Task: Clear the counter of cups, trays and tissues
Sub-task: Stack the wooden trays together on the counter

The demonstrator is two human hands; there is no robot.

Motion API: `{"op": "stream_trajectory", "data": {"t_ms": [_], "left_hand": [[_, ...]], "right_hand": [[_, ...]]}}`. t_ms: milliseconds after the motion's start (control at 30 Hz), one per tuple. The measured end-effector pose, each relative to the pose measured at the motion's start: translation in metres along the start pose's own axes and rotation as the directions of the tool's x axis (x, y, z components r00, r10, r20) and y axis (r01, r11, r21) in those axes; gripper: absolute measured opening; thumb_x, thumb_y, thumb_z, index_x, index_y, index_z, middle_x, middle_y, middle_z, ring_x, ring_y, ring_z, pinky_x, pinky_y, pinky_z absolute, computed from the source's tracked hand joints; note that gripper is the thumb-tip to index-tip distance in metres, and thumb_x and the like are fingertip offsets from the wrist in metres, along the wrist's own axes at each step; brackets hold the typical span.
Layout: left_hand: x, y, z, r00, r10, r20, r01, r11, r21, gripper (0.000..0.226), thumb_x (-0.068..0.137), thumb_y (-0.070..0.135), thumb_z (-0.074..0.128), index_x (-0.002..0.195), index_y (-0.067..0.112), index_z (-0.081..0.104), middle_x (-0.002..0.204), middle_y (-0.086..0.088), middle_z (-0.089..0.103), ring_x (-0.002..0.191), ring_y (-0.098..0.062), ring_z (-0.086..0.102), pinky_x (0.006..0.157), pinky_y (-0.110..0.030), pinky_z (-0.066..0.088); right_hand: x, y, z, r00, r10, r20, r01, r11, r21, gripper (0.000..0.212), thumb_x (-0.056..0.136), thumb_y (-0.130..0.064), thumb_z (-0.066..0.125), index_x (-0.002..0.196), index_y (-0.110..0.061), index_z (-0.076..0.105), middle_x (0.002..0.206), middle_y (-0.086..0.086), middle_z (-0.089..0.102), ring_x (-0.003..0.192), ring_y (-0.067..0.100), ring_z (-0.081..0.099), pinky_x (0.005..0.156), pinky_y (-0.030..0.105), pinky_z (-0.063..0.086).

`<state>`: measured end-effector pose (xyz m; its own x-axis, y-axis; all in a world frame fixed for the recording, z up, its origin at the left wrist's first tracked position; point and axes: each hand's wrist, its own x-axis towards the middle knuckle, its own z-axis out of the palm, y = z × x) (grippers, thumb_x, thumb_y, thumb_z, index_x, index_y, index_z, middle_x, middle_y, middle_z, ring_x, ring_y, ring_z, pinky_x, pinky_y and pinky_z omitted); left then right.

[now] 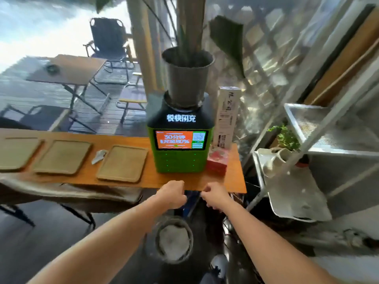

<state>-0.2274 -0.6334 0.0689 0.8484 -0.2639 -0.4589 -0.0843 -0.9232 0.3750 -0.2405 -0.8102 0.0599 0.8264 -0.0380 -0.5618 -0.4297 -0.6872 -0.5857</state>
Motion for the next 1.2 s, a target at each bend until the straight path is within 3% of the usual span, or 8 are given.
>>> {"op": "stream_trajectory", "data": {"t_ms": [100,233,400,567,767,867,1000,1200], "left_hand": [[-0.04,-0.068,-0.009,0.995,-0.073,-0.065,0.072,0.997,-0.023,0.028,0.079,0.025,0.053,0.102,0.014,0.063,0.109,-0.011,0.068,0.104,-0.033,0.063,0.082,-0.04,0.054],[-0.093,-0.141,-0.025,0.963,-0.212,-0.165,0.19,0.972,-0.136,0.024,0.081,0.027,0.058,0.099,0.011,0.061,0.111,-0.012,0.066,0.105,-0.032,0.062,0.08,-0.035,0.049],[-0.144,-0.195,-0.052,0.902,-0.347,-0.257,0.292,0.929,-0.227,0.008,0.081,0.023,0.058,0.088,0.019,0.056,0.104,-0.006,0.065,0.095,-0.027,0.063,0.071,-0.033,0.049],[-0.17,-0.238,-0.071,0.84,-0.441,-0.317,0.351,0.886,-0.302,0.008,0.081,0.018,0.054,0.089,0.015,0.056,0.102,-0.008,0.063,0.092,-0.028,0.061,0.072,-0.036,0.049],[-0.168,-0.276,-0.088,0.81,-0.5,-0.305,0.376,0.843,-0.384,0.003,0.081,0.019,0.052,0.083,0.021,0.052,0.096,-0.003,0.058,0.085,-0.023,0.056,0.068,-0.033,0.042],[-0.159,-0.298,-0.098,0.81,-0.501,-0.304,0.372,0.841,-0.393,0.005,0.082,0.021,0.052,0.078,0.023,0.049,0.097,-0.004,0.058,0.087,-0.024,0.057,0.072,-0.036,0.048],[-0.135,-0.338,-0.123,0.78,-0.53,-0.333,0.388,0.827,-0.407,0.005,0.084,0.026,0.053,0.086,0.021,0.054,0.098,-0.003,0.059,0.09,-0.026,0.059,0.081,-0.042,0.053],[-0.077,-0.411,-0.169,0.77,-0.547,-0.329,0.435,0.827,-0.356,0.011,0.088,0.029,0.048,0.092,0.019,0.052,0.104,-0.003,0.055,0.088,-0.025,0.055,0.072,-0.037,0.044]], "right_hand": [[-0.001,-0.054,0.055,0.993,-0.08,0.086,0.089,0.989,-0.114,0.008,0.087,-0.025,0.057,0.081,-0.022,0.061,0.075,0.003,0.067,0.064,0.017,0.065,0.044,0.022,0.044],[-0.008,-0.121,0.129,0.964,-0.219,0.152,0.249,0.941,-0.229,0.011,0.086,-0.029,0.059,0.084,-0.019,0.062,0.092,0.01,0.071,0.084,0.028,0.066,0.067,0.032,0.05],[-0.021,-0.192,0.185,0.901,-0.359,0.243,0.422,0.852,-0.309,0.01,0.082,-0.031,0.059,0.087,-0.023,0.064,0.091,0.002,0.066,0.079,0.02,0.061,0.067,0.03,0.048],[-0.017,-0.24,0.214,0.863,-0.411,0.295,0.495,0.806,-0.325,0.01,0.084,-0.029,0.062,0.091,-0.023,0.066,0.095,0.001,0.067,0.09,0.02,0.063,0.085,0.041,0.055],[0.005,-0.282,0.234,0.859,-0.4,0.319,0.499,0.795,-0.345,0.014,0.084,-0.033,0.063,0.091,-0.022,0.067,0.092,0.001,0.067,0.084,0.018,0.063,0.082,0.039,0.056],[0.021,-0.302,0.249,0.86,-0.388,0.33,0.493,0.798,-0.346,0.014,0.083,-0.035,0.062,0.087,-0.022,0.066,0.09,0.001,0.068,0.082,0.018,0.063,0.075,0.036,0.056],[0.053,-0.333,0.272,0.853,-0.406,0.328,0.506,0.795,-0.333,0.013,0.079,-0.031,0.059,0.085,-0.021,0.065,0.086,0.001,0.067,0.076,0.016,0.06,0.065,0.03,0.047],[0.116,-0.386,0.298,0.875,-0.364,0.32,0.46,0.831,-0.312,0.018,0.081,-0.027,0.055,0.09,-0.013,0.062,0.079,0.002,0.062,0.074,0.02,0.058,0.067,0.031,0.049]]}}
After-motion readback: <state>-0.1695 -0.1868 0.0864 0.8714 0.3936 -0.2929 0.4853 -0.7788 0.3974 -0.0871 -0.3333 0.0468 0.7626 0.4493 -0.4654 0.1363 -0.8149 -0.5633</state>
